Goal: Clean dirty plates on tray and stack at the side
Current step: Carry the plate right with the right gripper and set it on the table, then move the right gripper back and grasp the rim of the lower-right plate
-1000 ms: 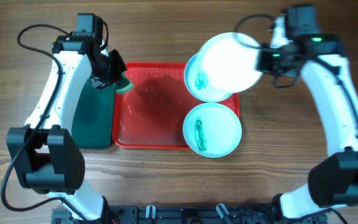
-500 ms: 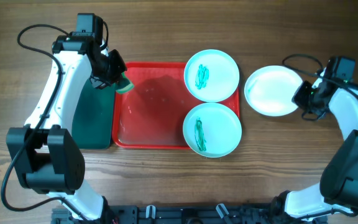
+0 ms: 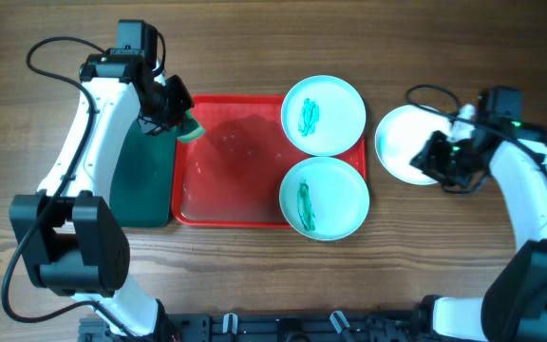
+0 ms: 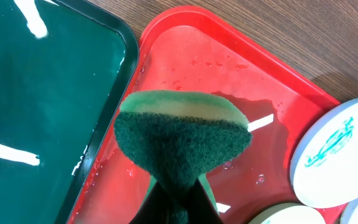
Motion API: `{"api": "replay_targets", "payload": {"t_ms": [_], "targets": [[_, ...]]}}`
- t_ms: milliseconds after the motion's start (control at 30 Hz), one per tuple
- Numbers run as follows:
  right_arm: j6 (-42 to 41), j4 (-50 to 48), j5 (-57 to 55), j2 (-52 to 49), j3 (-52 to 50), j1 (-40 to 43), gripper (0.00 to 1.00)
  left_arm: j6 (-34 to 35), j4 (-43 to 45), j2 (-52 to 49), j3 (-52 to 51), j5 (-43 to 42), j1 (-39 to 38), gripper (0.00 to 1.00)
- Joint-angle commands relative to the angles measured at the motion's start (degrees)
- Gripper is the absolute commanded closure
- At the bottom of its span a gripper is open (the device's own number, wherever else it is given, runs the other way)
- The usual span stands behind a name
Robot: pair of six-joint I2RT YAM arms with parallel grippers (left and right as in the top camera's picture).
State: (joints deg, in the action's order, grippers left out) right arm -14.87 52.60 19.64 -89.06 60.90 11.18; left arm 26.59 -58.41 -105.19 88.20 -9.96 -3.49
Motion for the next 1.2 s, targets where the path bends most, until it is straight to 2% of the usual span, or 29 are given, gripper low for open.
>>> {"api": "replay_targets", "payload": {"t_ms": [0,167,300,500,833,1167], "targets": [[0.96,0.24,2.14,0.72,-0.04,-8.15,0.67,-1.09,0.09,0.50,0.63,-0.90,-0.26,0.96],[-1.84,-0.87,-2.25,0.04,-4.04,-16.85,0.67,-1.09,0.09,0.50,0.63,-0.90,-0.66,0.96],[-5.05,-2.25,-6.45,0.02,-7.43,-20.52,0.67,-1.09,0.04,0.50,0.63,-0.90,-0.81,0.96],[-5.31,-5.55,-7.15,0.02,-11.17,-20.87,0.66,-1.09,0.09,0.50,0.63,-0.90,-0.81,0.96],[-6.27,-8.26,-7.19,0.02,-11.54,-21.03,0.67,-1.09,0.31,0.50,0.63,-0.87,-0.81,0.96],[-6.16,-11.32,-7.17,0.02,-14.16,-21.03,0.74,-1.09,0.35,0.50,0.63,-0.87,-0.81,0.96]]}}
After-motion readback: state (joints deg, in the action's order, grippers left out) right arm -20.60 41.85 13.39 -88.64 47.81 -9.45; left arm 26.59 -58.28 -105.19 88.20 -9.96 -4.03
